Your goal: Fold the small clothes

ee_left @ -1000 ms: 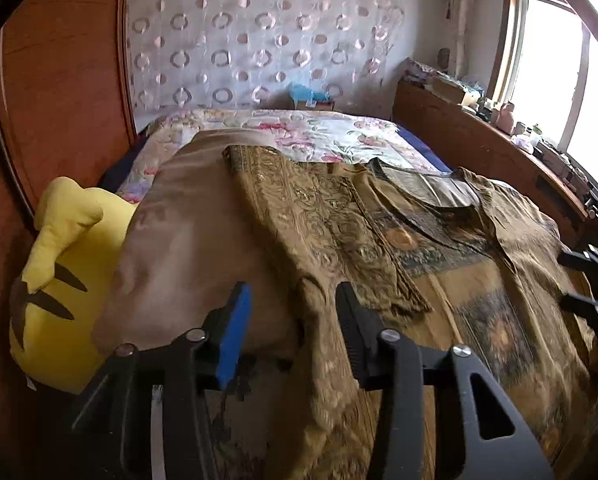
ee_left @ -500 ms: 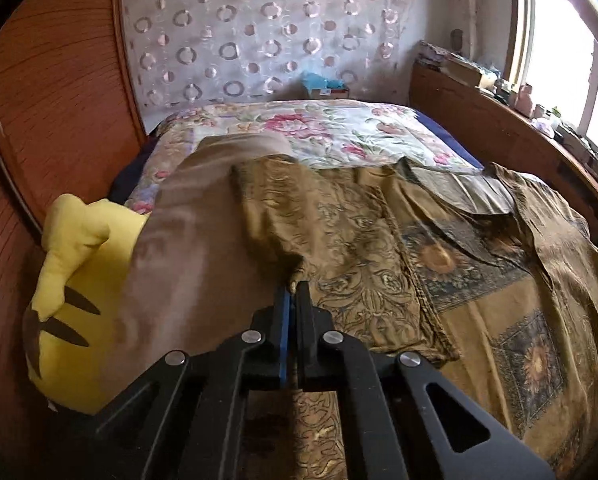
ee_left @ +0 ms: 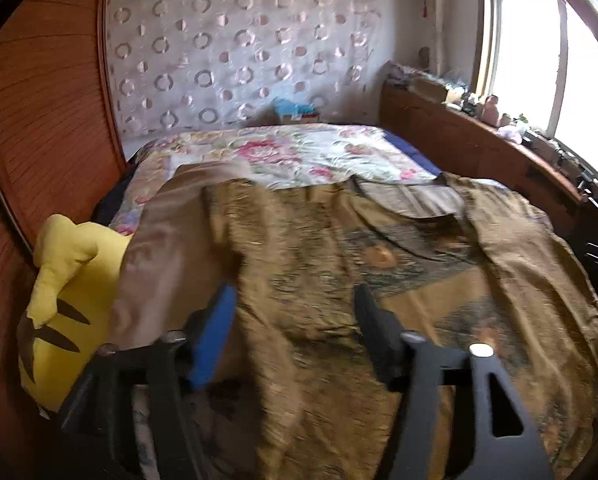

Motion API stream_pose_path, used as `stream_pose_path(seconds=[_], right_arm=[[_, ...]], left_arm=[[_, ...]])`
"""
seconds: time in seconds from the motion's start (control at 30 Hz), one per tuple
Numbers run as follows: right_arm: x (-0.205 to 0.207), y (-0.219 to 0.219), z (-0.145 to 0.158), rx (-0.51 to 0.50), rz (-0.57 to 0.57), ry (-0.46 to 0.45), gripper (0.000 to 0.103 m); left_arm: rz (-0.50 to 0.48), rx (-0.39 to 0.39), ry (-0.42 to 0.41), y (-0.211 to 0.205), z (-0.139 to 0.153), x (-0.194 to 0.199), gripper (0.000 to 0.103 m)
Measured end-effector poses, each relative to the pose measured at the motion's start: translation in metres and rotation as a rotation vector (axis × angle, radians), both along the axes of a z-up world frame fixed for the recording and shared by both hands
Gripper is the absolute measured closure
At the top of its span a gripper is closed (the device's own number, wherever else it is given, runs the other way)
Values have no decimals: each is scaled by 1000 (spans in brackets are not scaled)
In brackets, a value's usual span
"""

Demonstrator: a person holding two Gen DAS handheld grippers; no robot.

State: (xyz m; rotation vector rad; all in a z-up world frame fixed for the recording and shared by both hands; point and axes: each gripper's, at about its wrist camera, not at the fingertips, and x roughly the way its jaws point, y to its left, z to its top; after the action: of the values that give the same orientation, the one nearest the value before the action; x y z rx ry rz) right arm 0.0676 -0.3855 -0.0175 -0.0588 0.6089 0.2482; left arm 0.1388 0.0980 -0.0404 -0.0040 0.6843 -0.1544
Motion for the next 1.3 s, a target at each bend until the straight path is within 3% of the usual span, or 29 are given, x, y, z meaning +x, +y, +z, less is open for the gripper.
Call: stream_pose_path(seconds=[0.27,0.4,0.53,0.87,0.93,1.07,1.13,1.3], right_arm=[[8,-29,7,-5,-92,20,27],[16,-35,9,12,-115,43,37],[28,-29,9,29,-121,87,59],[41,-24,0,69,-99,228,67],[37,-25,2,91,-90,238,74],[29,-20,8,57,-65,225,85],[27,-18,10,-6,-78,205,97],[16,-4,33,-43,-67,89,98]], left_arm=[[-33,-59,-49,-35,8,-31,27],[-48,-82,-44,-47,6,-39,27],[-71,-76,-37,-63,-1,-44,27],[-94,-64,-16,-87,-11,-56,27],[-97,-65,-15,-91,-12,-58,27],[-115,-59,4,-97,-19,-57,27],[-110,-48,29,-100,-24,-54,27],[-105,-45,49,-102,-27,-52,27]])
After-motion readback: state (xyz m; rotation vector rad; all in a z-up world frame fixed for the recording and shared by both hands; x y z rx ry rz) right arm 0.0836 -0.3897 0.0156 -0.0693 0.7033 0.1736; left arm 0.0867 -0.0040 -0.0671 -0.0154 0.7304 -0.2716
